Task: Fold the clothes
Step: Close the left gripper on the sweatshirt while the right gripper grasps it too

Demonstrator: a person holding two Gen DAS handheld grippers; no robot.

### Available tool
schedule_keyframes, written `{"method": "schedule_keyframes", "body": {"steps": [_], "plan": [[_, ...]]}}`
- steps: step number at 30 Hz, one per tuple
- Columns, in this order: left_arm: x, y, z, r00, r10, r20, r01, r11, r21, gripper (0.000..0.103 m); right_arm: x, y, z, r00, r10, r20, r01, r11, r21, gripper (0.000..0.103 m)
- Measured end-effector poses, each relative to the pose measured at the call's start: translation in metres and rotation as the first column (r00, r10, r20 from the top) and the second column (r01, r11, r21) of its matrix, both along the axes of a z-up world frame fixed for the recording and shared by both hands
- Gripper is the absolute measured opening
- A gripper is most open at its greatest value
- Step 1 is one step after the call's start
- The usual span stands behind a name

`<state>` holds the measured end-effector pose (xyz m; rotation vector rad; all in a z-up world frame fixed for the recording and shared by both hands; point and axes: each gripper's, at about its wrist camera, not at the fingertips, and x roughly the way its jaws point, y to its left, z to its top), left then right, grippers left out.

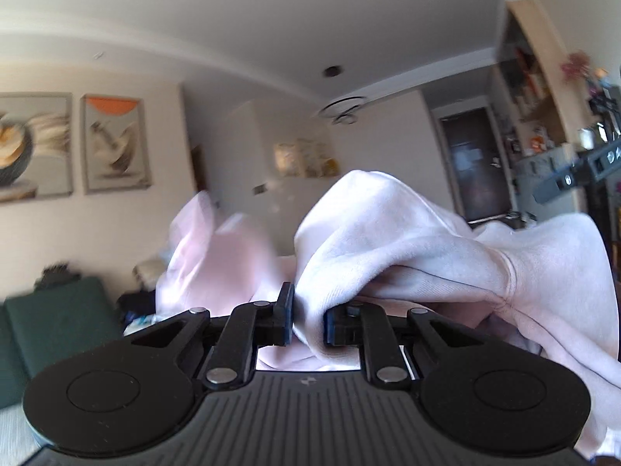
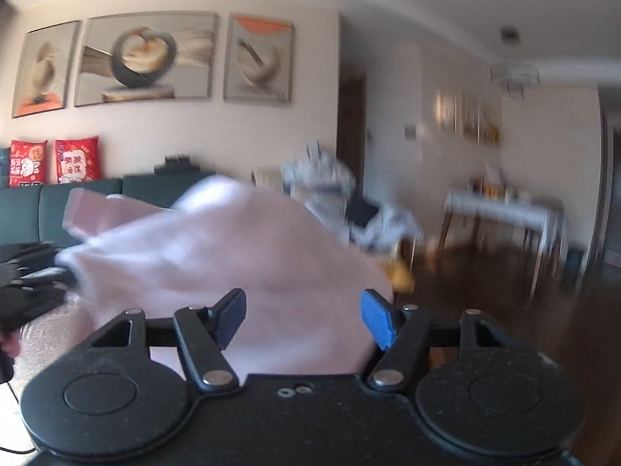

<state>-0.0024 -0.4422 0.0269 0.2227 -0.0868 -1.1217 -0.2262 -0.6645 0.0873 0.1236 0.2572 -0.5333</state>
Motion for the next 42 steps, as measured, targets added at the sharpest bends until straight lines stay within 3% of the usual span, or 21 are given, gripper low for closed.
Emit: {"method": "schedule_keyframes", "body": {"steps": [4,7,13,16,18,21,25,28,31,35,42], "plan": [[0.012,0.032,-0.007,0.996,0.078,-0.049,-0.078,0.997,0.007,0.014,0.018,-0.030,-0.009,0.999,0.030,0.011,-0.031,0.986,0.162,0.103],[0.021,0.047,-0.016,0.991,0.111,-0.076,-0.108,0.993,0.046,0.014,0.042,-0.057,-0.008,1.000,-0.003,0.004,0.002,0.970,0.243,0.103],[0.018,0.057,-0.022,0.993,0.098,-0.065,-0.094,0.994,0.060,0.014,0.086,-0.107,-0.016,0.995,-0.090,-0.033,0.096,0.913,0.396,0.103],[0.020,0.055,-0.026,0.992,0.103,-0.075,-0.098,0.993,0.071,0.014,0.099,-0.117,-0.023,0.990,-0.134,-0.031,0.133,0.874,0.467,0.103],[0.021,0.055,-0.029,0.991,0.105,-0.081,-0.099,0.992,0.078,0.014,0.098,-0.118,-0.027,0.991,-0.130,-0.021,0.124,0.868,0.481,0.103],[0.018,0.060,-0.029,0.990,0.107,-0.095,-0.101,0.992,0.070,0.014,0.088,-0.105,-0.025,0.991,-0.127,0.041,0.093,0.876,0.473,0.103],[0.022,0.073,-0.024,0.981,0.137,-0.137,-0.134,0.990,0.035,0.014,0.068,-0.065,-0.002,0.982,-0.105,0.156,0.048,0.942,0.331,0.103],[0.028,0.088,-0.015,0.970,0.185,-0.160,-0.188,0.982,-0.005,0.014,0.070,-0.032,0.026,0.974,-0.021,0.226,-0.032,0.974,0.224,0.103],[0.038,0.113,-0.003,0.952,0.249,-0.179,-0.263,0.963,-0.059,0.013,0.094,0.002,0.046,0.972,0.090,0.216,-0.118,0.986,0.118,0.103],[0.057,0.164,0.011,0.914,0.374,-0.160,-0.390,0.916,-0.089,0.013,0.141,0.044,0.057,0.960,0.219,0.176,-0.231,0.972,0.051,0.103],[0.087,0.274,0.024,0.798,0.591,-0.119,-0.601,0.794,-0.088,0.013,0.231,0.112,0.076,0.908,0.388,0.157,-0.399,0.916,0.048,0.103]]}}
